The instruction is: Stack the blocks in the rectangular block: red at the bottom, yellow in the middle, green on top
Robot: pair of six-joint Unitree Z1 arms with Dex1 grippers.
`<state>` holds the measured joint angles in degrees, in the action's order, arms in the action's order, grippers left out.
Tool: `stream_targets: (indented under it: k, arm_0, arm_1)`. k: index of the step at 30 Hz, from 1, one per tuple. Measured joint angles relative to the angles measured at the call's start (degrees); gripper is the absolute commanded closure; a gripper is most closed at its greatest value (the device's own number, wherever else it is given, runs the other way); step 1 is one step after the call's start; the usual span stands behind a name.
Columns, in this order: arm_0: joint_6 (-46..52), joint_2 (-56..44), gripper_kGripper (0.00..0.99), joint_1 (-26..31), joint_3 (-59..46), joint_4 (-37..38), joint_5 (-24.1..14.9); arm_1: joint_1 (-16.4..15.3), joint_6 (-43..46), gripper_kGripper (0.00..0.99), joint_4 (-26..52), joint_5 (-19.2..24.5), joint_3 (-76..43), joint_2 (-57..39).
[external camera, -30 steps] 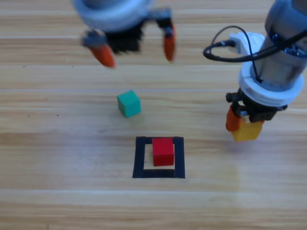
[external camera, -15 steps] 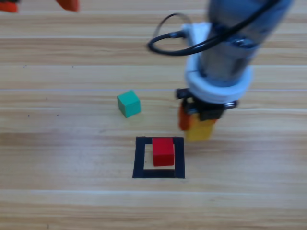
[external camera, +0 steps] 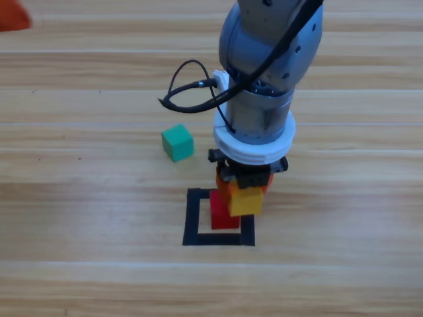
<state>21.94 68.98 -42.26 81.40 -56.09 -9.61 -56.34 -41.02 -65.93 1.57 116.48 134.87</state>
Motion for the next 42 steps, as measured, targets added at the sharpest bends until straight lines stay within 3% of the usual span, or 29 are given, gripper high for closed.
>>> stream_targets:
  k: [9, 42]
  arm_0:
    - [-0.31, -4.02, 0.0, 0.01, -7.04, 2.97, 1.57]
    - [-0.31, -5.91, 0.001, 0.01, -12.65, 7.86, 2.47]
  arm_1:
    - [-1.09, -0.41, 0.99, -0.05, 0.0, 1.43, 0.0]
    - [-1.56, -0.7, 0.99, -0.08, 1.64, 4.1, 1.62]
